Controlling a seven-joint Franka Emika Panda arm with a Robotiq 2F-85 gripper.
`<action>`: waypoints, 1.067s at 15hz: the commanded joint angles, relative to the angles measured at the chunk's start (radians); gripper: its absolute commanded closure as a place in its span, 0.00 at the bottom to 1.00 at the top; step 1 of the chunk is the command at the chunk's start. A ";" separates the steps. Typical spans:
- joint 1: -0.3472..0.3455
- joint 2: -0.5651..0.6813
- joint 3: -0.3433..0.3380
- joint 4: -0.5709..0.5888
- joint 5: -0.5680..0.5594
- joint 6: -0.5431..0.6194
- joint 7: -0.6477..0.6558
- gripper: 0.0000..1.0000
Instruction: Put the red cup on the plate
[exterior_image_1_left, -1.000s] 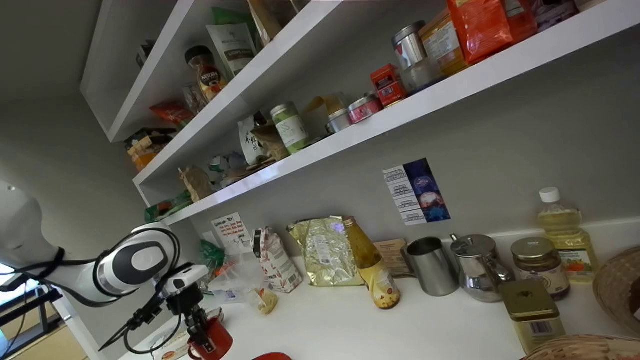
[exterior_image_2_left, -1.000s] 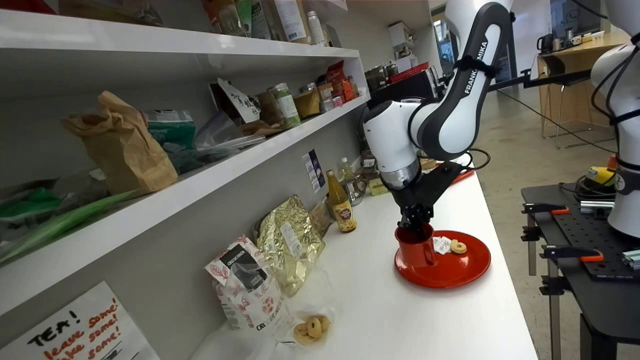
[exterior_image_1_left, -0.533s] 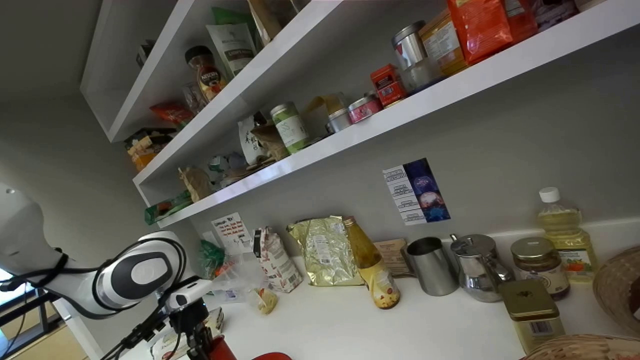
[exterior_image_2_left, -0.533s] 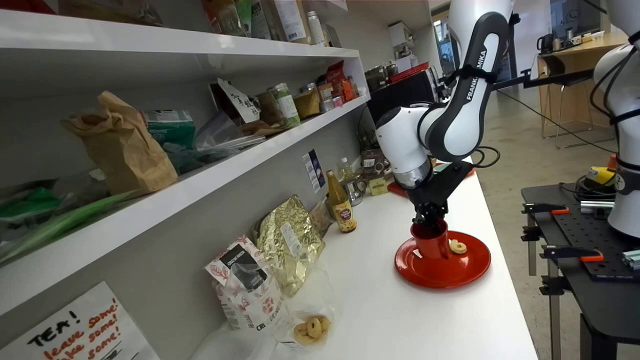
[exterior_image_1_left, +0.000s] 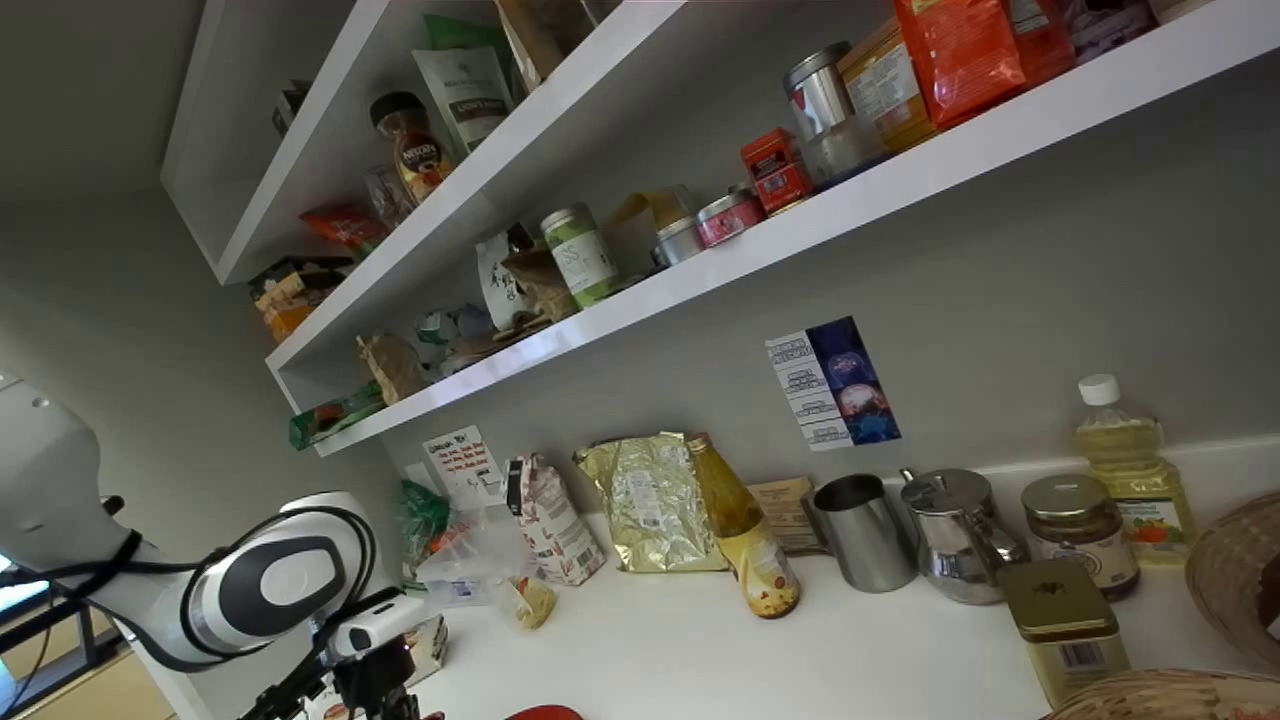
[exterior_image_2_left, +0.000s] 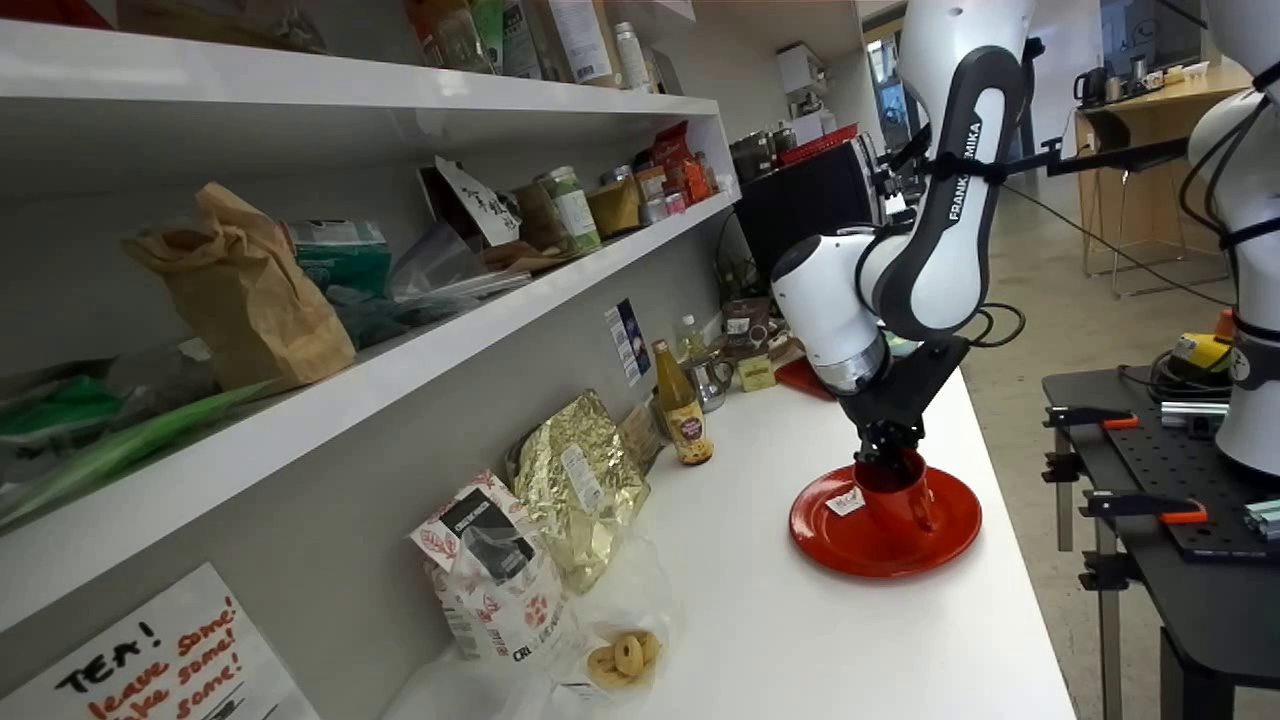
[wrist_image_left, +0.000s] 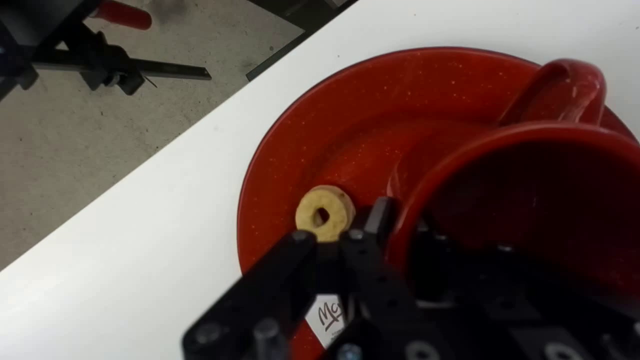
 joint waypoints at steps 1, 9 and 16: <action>-0.013 0.047 -0.013 0.005 0.009 0.055 -0.004 0.98; -0.022 0.160 -0.048 0.040 0.059 0.129 -0.035 0.98; -0.006 0.114 -0.043 0.002 0.060 0.102 -0.039 0.43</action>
